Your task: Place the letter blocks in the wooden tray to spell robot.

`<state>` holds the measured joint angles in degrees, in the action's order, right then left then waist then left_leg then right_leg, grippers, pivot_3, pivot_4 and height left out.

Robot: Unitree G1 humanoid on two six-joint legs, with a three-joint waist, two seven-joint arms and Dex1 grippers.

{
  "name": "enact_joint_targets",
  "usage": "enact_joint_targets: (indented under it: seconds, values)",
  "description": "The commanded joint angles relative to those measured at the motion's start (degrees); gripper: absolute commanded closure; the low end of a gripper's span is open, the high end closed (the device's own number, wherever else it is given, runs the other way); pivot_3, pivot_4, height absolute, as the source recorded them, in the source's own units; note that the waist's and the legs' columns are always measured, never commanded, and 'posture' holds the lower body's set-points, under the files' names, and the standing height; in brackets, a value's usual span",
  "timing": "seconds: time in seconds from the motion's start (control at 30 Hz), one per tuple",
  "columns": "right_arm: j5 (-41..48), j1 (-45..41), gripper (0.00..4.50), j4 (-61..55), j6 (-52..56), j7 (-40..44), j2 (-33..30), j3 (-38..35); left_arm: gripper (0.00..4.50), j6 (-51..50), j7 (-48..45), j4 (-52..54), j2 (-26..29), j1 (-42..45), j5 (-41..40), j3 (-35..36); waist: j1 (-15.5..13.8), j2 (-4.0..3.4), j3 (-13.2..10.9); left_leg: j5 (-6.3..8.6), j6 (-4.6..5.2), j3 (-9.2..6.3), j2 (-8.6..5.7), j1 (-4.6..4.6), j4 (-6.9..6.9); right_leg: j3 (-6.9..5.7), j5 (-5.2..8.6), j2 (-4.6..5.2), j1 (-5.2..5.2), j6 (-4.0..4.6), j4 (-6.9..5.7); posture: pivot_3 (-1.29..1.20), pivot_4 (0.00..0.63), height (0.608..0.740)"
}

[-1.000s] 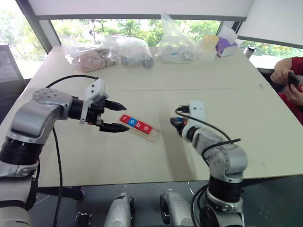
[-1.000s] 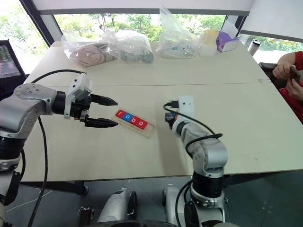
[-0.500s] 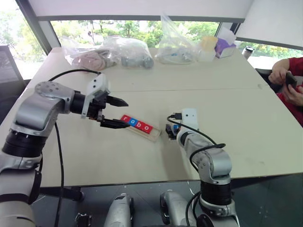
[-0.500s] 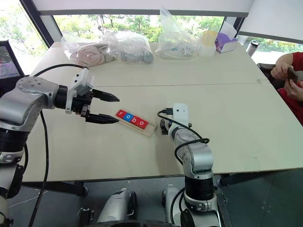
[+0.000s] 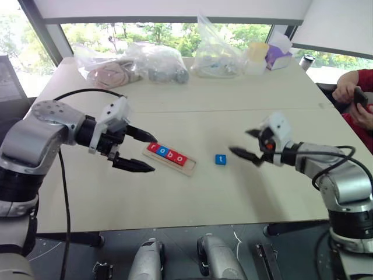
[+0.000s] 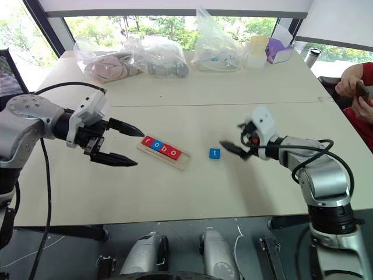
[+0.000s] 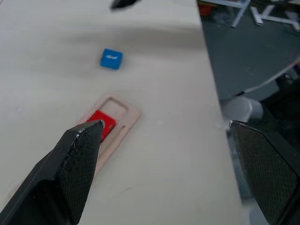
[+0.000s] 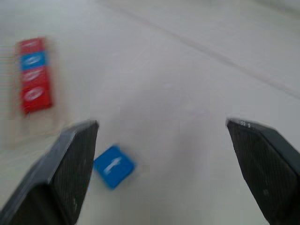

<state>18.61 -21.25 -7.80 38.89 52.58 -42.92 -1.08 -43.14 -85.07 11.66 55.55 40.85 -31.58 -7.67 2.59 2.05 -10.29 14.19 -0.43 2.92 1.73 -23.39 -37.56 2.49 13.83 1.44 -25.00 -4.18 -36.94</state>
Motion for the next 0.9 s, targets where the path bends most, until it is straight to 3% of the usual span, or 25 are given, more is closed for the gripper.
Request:
enact_joint_targets:
  seconds: [0.03, 0.3, 0.67, 0.8, 0.9]
  values:
    - [-4.5, -2.7, 0.05, 9.8, -13.1, 8.4, -2.3, 5.2, 0.00, -1.2, 0.6, 3.3, 1.5, -0.6, -1.4, 1.8, 0.3, 0.00, 0.0, 0.00, 0.00, 0.01, -0.02, 0.02, 0.01, 0.09, 0.00, -0.02, -0.04, 0.00, -0.01, 0.00, 0.150, 0.740]
    - [-10.5, -8.7, 0.05, 29.5, -30.7, 13.3, 3.5, 11.4, 0.00, -6.3, 6.4, 5.0, 3.2, -5.6, -4.9, 7.0, 0.5, 0.01, 0.0, 0.00, 0.00, 0.00, 0.04, 0.00, -0.14, 0.14, -0.03, -0.08, -0.10, 0.01, -0.17, 0.00, 0.150, 0.740]
    - [-12.4, -14.1, 0.05, 38.2, -37.4, 16.1, 9.9, 12.3, 0.00, -4.9, 9.5, 2.7, 3.9, -8.7, -3.0, 7.2, 0.6, 0.00, 0.0, -0.01, 0.00, 0.02, 0.08, 0.02, -0.22, 0.15, -0.06, -0.04, -0.07, 0.04, -0.23, 0.00, 0.150, 0.740]
    - [-13.1, -13.7, 1.78, 39.6, -39.0, 17.0, 9.8, 12.6, 0.00, -3.9, 9.9, 2.3, 4.3, -9.4, -1.9, 7.0, 0.5, 0.00, 0.0, 0.00, 0.00, 0.03, 0.07, 0.02, -0.22, 0.15, -0.06, -0.01, -0.06, 0.04, -0.22, 0.00, 0.150, 0.740]
    - [-13.7, -13.5, 3.32, 39.8, -40.2, 17.4, 9.2, 12.8, 0.00, -3.7, 9.9, 2.5, 4.5, -9.8, -1.9, 7.1, 0.2, 0.00, 0.0, 0.00, 0.00, 0.02, 0.08, 0.02, -0.30, 0.15, -0.06, 0.00, -0.03, 0.05, -0.23, 0.00, 0.150, 0.740]
